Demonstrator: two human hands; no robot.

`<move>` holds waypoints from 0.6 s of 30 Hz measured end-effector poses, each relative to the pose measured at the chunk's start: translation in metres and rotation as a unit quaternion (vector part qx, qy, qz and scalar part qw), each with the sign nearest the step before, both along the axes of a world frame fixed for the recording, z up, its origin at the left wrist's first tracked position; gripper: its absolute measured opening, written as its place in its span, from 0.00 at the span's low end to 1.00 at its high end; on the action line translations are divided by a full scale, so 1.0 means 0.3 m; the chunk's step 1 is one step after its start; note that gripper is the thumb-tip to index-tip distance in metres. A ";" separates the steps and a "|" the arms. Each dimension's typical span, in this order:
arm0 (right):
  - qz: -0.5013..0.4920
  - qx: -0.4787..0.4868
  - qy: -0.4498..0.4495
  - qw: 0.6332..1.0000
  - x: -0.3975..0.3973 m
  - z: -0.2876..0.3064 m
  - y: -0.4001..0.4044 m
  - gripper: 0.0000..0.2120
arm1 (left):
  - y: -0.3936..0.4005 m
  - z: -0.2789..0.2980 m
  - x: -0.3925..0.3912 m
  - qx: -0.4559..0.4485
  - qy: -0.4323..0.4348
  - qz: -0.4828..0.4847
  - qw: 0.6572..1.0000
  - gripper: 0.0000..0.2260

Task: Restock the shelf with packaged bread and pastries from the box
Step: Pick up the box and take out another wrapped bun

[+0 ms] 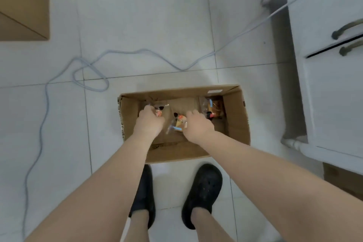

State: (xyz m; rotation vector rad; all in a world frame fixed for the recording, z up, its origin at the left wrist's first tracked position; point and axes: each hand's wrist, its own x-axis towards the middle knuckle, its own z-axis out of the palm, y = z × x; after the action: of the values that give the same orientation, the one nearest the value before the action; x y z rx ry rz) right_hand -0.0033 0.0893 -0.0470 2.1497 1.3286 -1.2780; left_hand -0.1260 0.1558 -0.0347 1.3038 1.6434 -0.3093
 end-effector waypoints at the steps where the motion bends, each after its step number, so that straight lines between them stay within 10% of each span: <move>1: 0.008 0.003 -0.009 1.000 -0.007 -0.092 0.018 0.24 | 0.024 -0.098 0.003 0.009 0.004 -0.004 1.000 0.22; 13: 0.137 -0.020 -0.102 0.985 -0.034 -0.676 -0.054 0.44 | -0.018 -0.668 -0.053 -0.008 0.123 0.027 0.992 0.41; 18: -0.171 0.048 -0.005 0.984 0.043 -0.636 -0.051 0.36 | -0.030 -0.687 -0.069 -0.001 0.101 0.028 0.994 0.35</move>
State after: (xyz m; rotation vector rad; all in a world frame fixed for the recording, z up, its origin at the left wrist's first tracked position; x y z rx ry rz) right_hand 0.0096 0.0738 -0.2378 2.5313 1.0663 -1.3429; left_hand -0.1469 0.1469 -0.2408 1.2554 1.8452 -0.4200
